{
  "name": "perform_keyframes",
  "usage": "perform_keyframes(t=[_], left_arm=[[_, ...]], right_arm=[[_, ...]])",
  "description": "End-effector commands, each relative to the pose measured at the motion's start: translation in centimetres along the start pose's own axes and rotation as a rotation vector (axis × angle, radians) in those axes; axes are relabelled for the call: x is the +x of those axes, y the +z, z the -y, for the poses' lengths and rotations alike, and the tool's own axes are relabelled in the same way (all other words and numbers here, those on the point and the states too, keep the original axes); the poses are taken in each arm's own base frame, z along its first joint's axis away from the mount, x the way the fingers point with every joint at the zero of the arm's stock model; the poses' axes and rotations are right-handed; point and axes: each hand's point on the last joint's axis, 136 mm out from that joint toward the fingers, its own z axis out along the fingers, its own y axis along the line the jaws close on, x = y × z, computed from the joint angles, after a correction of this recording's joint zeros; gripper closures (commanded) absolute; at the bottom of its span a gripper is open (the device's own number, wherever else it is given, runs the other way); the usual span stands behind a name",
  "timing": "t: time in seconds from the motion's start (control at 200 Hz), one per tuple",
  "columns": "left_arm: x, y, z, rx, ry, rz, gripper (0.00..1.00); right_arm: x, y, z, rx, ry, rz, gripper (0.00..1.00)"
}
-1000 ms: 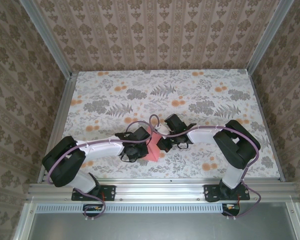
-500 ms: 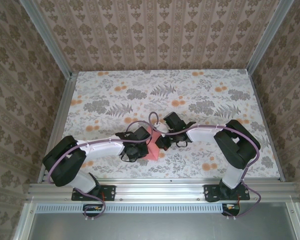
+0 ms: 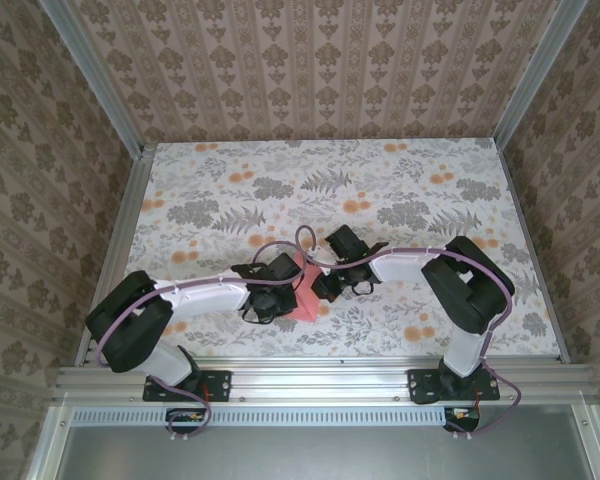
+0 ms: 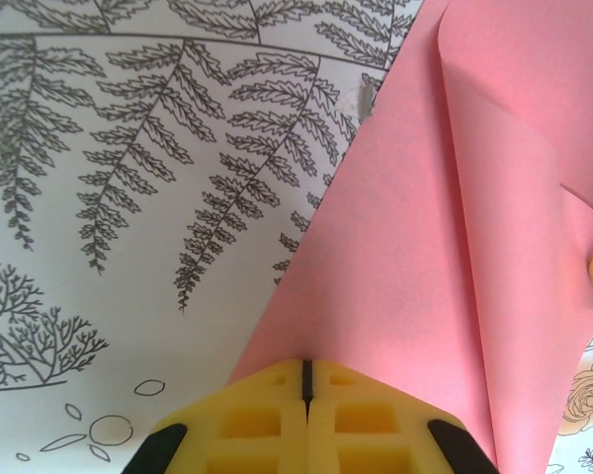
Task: Fold a paper plane with a square sheet of paper (pick it up from the middle)
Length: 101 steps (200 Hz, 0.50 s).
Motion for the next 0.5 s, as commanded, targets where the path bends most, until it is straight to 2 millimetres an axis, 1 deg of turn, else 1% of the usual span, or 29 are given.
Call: perform_keyframes(t=[0.0, 0.13, 0.175, 0.37, 0.5], left_arm=[[0.6, 0.3, -1.4, -0.074, 0.032, -0.018, 0.97], [0.5, 0.2, -1.2, -0.074, 0.036, -0.013, 0.97], [0.5, 0.2, -1.2, -0.075, 0.037, -0.014, 0.97], [0.5, 0.3, -1.1, -0.074, 0.040, -0.016, 0.97], [0.5, 0.3, -1.1, -0.077, 0.042, -0.019, 0.97]], right_arm=[[1.0, 0.4, 0.9, 0.034, 0.015, -0.037, 0.99], [1.4, 0.2, 1.1, 0.047, 0.018, -0.042, 0.99], [1.2, 0.0, 0.8, 0.036, 0.020, -0.035, 0.99], [-0.7, -1.4, -1.5, -0.059, 0.037, 0.033, 0.98], [-1.0, -1.8, -2.1, -0.085, 0.047, 0.042, 0.98]])
